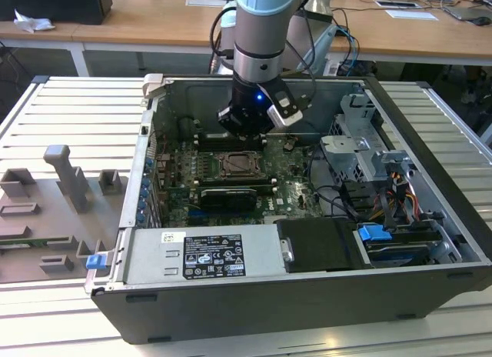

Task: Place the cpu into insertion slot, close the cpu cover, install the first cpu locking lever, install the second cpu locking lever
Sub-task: 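Install the second cpu locking lever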

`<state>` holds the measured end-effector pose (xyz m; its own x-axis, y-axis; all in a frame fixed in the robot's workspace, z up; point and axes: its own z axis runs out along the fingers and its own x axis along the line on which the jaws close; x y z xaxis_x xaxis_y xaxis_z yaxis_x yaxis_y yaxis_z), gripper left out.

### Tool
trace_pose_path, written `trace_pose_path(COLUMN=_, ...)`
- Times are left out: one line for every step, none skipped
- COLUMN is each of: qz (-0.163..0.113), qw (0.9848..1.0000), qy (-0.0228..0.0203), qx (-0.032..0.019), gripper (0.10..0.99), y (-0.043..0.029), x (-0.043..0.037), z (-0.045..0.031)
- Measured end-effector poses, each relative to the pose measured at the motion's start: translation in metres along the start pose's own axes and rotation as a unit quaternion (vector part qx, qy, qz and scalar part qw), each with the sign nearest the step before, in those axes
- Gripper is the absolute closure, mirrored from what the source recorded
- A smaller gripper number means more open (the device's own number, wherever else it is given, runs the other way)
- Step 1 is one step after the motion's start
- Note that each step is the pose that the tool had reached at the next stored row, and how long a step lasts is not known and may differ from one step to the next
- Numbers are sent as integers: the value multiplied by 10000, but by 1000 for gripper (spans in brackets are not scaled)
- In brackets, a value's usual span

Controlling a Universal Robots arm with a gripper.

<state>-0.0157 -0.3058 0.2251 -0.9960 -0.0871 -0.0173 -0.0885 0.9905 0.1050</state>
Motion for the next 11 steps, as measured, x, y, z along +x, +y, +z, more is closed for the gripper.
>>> trace_pose_path(qz=0, qw=10000, qy=0, qx=0, gripper=980, y=0, x=0, z=-3)
trace_pose_path(qz=-1, qw=10000, qy=-1, qx=-1, gripper=980, y=-3, x=0, z=-2)
trace_pose_path(qz=-1, qw=10000, qy=-1, qx=0, gripper=980, y=-13, x=0, z=-4)
trace_pose_path(qz=0, qw=10000, qy=0, qx=1, gripper=980, y=-29, x=3, z=-6)
trace_pose_path(qz=0, qw=10000, qy=0, qx=1, gripper=980, y=-45, x=4, z=-7)
trace_pose_path(qz=0, qw=10000, qy=0, qx=0, gripper=980, y=-57, x=5, z=-8)
trace_pose_path(qz=0, qw=10000, qy=0, qx=1, gripper=980, y=-70, x=6, z=-8)
trace_pose_path(qz=0, qw=10000, qy=0, qx=1, gripper=980, y=-77, x=7, z=-9)
trace_pose_path(qz=0, qw=10000, qy=0, qx=0, gripper=980, y=-81, x=7, z=-9)
trace_pose_path(qz=1, qw=10000, qy=-1, qx=0, gripper=980, y=-83, x=8, z=-9)
trace_pose_path(qz=0, qw=10000, qy=-1, qx=0, gripper=980, y=-87, x=8, z=-9)
